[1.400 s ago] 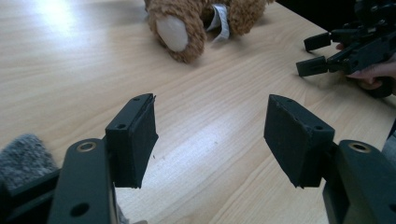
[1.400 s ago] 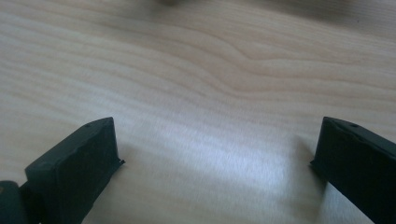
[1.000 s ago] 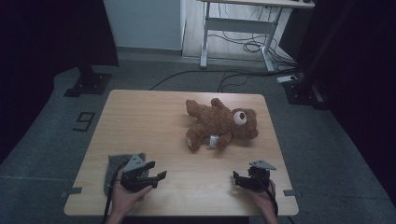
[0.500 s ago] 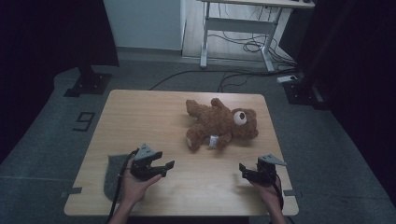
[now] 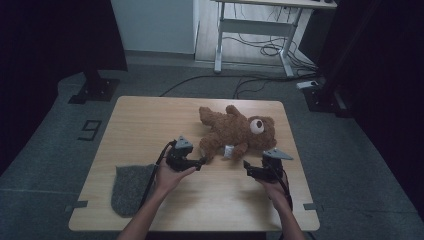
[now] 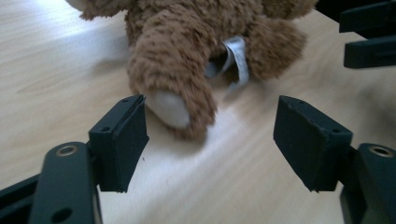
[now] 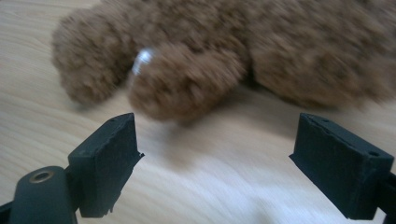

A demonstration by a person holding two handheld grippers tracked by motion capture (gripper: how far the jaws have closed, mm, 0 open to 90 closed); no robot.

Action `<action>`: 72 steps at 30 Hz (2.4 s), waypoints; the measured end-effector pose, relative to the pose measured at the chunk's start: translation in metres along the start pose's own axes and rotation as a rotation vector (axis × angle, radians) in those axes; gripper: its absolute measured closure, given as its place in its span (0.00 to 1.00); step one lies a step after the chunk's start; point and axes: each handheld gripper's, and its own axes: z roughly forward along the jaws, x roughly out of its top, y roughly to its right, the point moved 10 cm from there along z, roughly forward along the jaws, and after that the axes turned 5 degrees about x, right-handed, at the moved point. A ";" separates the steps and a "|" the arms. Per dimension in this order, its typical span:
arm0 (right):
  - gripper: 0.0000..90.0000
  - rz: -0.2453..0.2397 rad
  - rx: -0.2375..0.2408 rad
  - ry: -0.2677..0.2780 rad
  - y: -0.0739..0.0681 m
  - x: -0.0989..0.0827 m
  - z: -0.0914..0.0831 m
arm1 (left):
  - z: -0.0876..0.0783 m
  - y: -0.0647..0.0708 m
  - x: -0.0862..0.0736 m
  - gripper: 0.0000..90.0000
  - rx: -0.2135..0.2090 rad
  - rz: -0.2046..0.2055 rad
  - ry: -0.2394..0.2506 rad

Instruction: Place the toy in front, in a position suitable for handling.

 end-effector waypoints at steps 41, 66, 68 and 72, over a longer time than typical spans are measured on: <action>0.81 0.082 0.040 -0.059 0.011 0.014 0.084 | 0.078 -0.033 0.016 0.77 0.001 -0.101 -0.016; 0.91 0.024 0.079 0.257 -0.017 0.083 0.042 | 0.014 -0.043 0.068 0.82 0.021 -0.085 0.146; 0.91 0.016 0.069 0.277 -0.018 0.093 0.033 | 0.008 -0.041 0.073 0.82 0.010 -0.081 0.157; 0.92 -0.005 0.069 0.307 -0.027 0.111 0.018 | -0.005 -0.041 0.081 0.82 0.004 -0.087 0.186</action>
